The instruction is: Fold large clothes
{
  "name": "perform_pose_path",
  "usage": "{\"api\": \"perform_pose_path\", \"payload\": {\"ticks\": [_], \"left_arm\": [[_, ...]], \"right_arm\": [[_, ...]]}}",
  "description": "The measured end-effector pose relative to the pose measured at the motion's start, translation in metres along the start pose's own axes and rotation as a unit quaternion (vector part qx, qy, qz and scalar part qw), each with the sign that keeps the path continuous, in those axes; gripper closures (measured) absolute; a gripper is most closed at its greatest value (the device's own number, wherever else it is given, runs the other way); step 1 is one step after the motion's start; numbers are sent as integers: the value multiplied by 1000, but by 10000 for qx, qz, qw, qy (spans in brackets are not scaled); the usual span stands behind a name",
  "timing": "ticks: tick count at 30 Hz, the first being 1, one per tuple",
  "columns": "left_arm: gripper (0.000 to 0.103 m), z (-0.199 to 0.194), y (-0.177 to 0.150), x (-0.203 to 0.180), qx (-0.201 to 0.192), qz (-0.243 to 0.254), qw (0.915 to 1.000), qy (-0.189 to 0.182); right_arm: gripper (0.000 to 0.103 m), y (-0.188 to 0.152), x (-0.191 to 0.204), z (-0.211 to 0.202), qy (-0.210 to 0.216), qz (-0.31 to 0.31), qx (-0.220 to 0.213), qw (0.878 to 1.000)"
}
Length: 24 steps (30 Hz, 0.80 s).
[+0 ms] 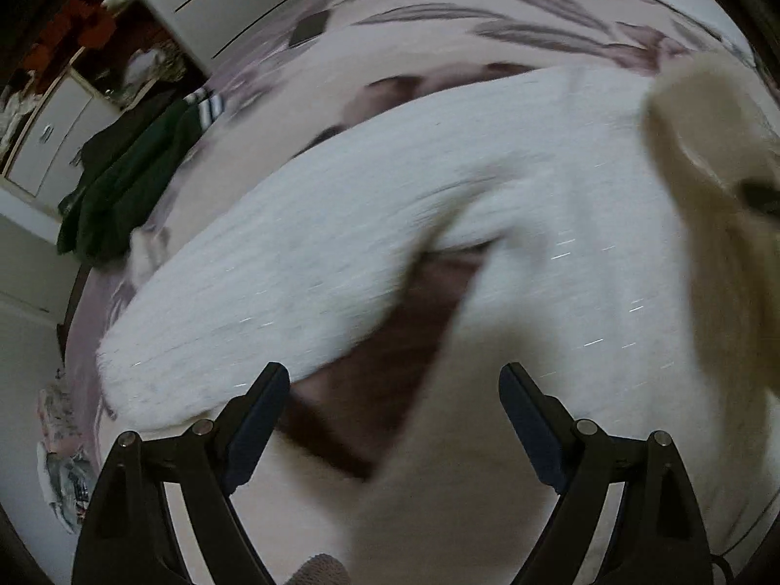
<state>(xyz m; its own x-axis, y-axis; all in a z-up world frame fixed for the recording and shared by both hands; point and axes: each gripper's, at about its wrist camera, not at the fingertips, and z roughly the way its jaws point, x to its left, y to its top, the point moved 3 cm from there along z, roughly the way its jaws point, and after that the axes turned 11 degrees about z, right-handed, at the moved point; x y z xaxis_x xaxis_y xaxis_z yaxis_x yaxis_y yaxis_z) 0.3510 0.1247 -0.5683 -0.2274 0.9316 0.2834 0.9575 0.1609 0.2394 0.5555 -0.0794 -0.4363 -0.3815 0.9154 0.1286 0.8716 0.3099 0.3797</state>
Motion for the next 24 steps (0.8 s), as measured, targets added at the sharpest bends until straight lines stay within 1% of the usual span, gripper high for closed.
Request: {"api": "perform_pose_path", "payload": {"ticks": [1, 2, 3, 4, 5, 6, 7, 8, 9, 10, 11, 12, 13, 14, 15, 16, 17, 18, 19, 20, 21, 22, 23, 24], "left_arm": [[15, 2, -3, 6, 6, 8, 10000, 10], [15, 5, -5, 12, 2, 25, 10000, -5], [15, 7, -4, 16, 1, 51, 10000, -29], [15, 7, -4, 18, -8, 70, 10000, -64], [15, 6, -3, 20, -38, 81, 9999, -131], [15, 4, 0, 20, -77, 91, 9997, -211], [15, 2, 3, 20, -118, 113, 9994, -300], [15, -2, 8, 18, -166, 140, 9990, -392], [15, -7, 13, 14, -235, 174, 9985, -468], [15, -12, 17, 10, -301, 207, 9980, -516], [15, -17, 23, 5, -389, 259, 9972, -581], [15, -20, 28, 1, -449, 292, 9966, -627], [15, -23, 34, -5, -525, 331, 9958, -673], [15, -25, 38, -9, -577, 375, 9952, -689], [15, -25, 42, -16, -610, 447, 9947, -693], [15, -26, 47, -25, -626, 534, 9941, -712], [15, -26, 49, -30, -652, 580, 9935, -733], [15, -27, 52, -36, -688, 635, 9928, -742], [15, -28, 54, -42, -699, 702, 9923, -747], [15, -28, 55, -51, -710, 790, 9915, -756], [15, -27, 56, -54, -725, 827, 9911, -744], [15, -26, 57, -61, -721, 882, 9909, -710], [15, -24, 57, -66, -688, 921, 9909, -702], [15, -23, 57, -68, -674, 934, 9908, -704]], "right_arm": [[96, -5, 30, 31, -85, -394, 288, 9988], [96, -6, 35, 59, -156, -620, 593, 9962], [96, -14, 46, 78, -305, -767, 906, 9925], [90, -19, 53, 89, -401, -804, 1106, 9898], [85, -26, 53, 96, -405, -677, 1294, 9884], [79, -33, 54, 89, -199, -437, 1275, 9907], [66, -34, 46, 79, 74, -101, 1319, 9912], [44, -37, 37, 70, 266, 180, 1383, 9899], [34, -42, 14, 48, 606, 789, 1470, 9841], [29, -47, -8, 28, 842, 1252, 1416, 9784], [29, -55, -34, 5, 937, 1732, 1300, 9718], [29, -67, -62, -17, 825, 2179, 1174, 9654], [29, -78, -83, -31, 658, 2435, 1103, 9614], [29, -100, -116, -52, 179, 2765, 972, 9559], [29, -121, -142, -65, -462, 2946, 924, 9500], [29, -150, -169, -75, -1204, 3045, 1011, 9395], [29, -164, -183, -77, -1490, 3079, 1121, 9330], [29, -188, -200, -75, -1731, 3153, 1315, 9237], [29, -207, -211, -68, -1778, 3197, 1468, 9191], [29, -219, -217, -61, -1791, 3173, 1498, 9191], [29, -226, -220, -51, -1905, 3029, 1495, 9217], [29, -227, -217, -39, -2044, 2912, 1462, 9231], [30, -224, -223, -30, -2309, 2796, 1330, 9224], [30, -224, -232, -24, -2521, 2890, 1066, 9174]]}}
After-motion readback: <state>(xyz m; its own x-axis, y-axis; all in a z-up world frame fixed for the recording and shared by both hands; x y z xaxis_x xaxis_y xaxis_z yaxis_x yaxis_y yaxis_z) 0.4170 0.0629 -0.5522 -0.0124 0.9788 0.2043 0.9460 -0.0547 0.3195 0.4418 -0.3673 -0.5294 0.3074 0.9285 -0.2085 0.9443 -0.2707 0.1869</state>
